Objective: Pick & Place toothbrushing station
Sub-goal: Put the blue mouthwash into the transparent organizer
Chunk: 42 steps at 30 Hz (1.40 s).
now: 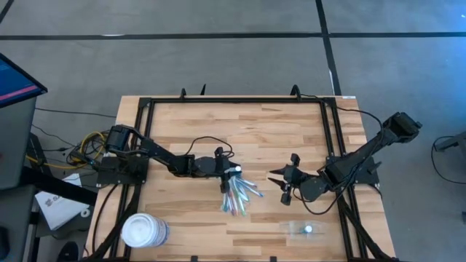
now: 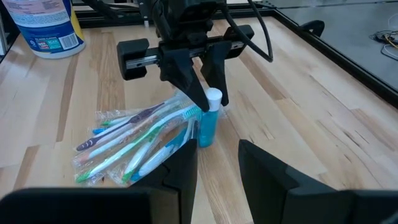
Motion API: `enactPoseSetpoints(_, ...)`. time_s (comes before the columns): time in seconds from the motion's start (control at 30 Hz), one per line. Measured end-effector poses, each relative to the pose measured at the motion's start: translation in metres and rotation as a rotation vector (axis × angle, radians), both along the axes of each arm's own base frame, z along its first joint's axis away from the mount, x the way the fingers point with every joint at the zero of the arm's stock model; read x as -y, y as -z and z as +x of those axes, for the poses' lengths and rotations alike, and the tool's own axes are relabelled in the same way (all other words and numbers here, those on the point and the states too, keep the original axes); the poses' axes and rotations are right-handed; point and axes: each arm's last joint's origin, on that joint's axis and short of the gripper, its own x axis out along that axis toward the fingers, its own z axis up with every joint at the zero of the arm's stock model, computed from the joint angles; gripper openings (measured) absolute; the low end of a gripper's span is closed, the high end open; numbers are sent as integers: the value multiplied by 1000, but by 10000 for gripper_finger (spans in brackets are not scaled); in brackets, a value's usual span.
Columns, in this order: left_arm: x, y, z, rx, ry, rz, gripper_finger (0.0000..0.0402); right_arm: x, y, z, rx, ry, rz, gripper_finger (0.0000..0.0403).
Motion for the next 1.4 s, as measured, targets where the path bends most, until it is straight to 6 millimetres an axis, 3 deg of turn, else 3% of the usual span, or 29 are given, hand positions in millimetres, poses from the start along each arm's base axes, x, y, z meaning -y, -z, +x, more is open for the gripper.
enactPoseSetpoints(0.3,0,-1,0,12,-10,-23,91,0,0,0,0,1,0,107)
enactPoseSetpoints(1.03,3,-60,42,231,-62,-84,90,15,0,8,13,82,28,107)
enactPoseSetpoints(1.4,-2,-69,48,261,-85,-83,91,25,-8,18,77,95,49,107)
